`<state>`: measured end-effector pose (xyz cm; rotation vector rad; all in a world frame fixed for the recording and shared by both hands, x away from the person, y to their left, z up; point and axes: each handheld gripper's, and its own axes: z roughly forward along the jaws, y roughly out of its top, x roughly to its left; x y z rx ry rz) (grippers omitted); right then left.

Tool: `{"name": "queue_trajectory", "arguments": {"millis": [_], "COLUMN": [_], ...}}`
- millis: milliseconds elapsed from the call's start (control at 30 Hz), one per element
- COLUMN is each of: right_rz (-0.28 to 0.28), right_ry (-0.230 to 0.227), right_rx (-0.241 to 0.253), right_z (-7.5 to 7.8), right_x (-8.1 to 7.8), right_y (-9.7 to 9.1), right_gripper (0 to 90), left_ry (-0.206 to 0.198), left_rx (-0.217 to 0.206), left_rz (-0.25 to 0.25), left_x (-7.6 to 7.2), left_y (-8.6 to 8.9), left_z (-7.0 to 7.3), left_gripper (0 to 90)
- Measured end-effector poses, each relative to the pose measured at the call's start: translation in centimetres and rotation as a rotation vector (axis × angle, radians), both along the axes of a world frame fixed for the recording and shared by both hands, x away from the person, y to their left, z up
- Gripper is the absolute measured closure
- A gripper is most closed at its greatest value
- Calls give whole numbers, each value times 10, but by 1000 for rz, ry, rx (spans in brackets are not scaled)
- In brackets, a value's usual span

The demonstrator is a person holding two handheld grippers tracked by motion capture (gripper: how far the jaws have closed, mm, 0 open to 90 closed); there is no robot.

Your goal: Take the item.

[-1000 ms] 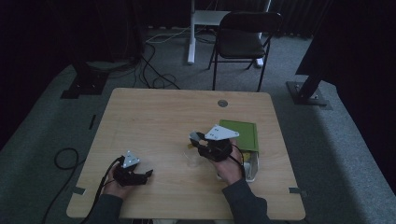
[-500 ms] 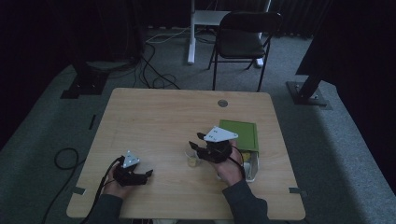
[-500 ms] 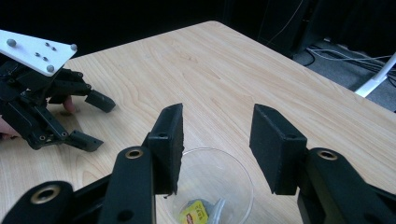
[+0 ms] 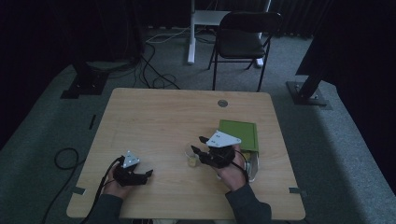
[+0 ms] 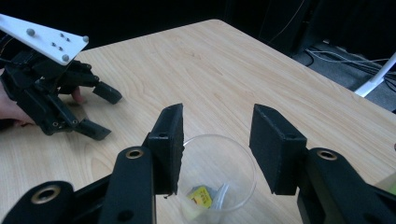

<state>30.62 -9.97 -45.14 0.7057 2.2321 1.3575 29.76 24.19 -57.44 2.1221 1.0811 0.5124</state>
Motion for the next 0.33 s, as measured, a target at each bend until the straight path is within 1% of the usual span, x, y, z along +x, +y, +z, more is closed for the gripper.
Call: {"name": "queue_trajectory", "arguments": {"millis": [100,333], "right_rz": [-2,-15], "right_ry": [-6,-16], "right_rx": [4,7], "right_z": [0,3], "right_x": [-5,-10], "right_y": [-6,-16], "right_gripper": [547,550], "left_ry": [1,1], "left_rx": [0,0], "left_rz": [0,0], "left_x": [0,0], "left_y": [0,0], "left_z": [0,0], "left_gripper": [212,211]}}
